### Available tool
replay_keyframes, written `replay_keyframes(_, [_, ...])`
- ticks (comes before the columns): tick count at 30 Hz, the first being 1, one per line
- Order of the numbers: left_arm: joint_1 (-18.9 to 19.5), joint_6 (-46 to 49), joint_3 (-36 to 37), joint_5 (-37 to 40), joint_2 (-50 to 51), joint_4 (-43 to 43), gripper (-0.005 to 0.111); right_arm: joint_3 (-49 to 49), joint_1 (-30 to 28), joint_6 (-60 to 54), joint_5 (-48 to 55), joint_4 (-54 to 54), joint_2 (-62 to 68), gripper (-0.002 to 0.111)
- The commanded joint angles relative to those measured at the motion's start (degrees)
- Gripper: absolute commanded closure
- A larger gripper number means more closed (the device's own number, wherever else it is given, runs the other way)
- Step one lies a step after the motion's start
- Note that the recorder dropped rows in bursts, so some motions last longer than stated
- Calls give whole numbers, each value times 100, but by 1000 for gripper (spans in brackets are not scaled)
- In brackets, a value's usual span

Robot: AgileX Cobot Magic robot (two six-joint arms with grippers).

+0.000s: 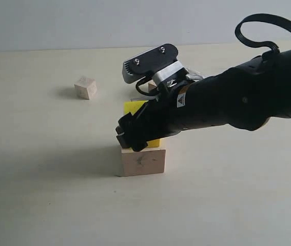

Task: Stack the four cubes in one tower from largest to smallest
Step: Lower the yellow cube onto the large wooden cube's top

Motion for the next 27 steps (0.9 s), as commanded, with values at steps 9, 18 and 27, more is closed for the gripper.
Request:
replay_keyframes(9, [12, 16, 10, -90, -12, -36, 107, 6, 14, -21, 173, 0, -32, 89])
replay_keyframes(18, [12, 16, 10, -90, -12, -36, 107, 6, 14, -464, 122, -9, -32, 20])
replay_keyframes(27, [12, 16, 21, -82, -12, -36, 107, -4, 4, -648, 108, -9, -147, 12])
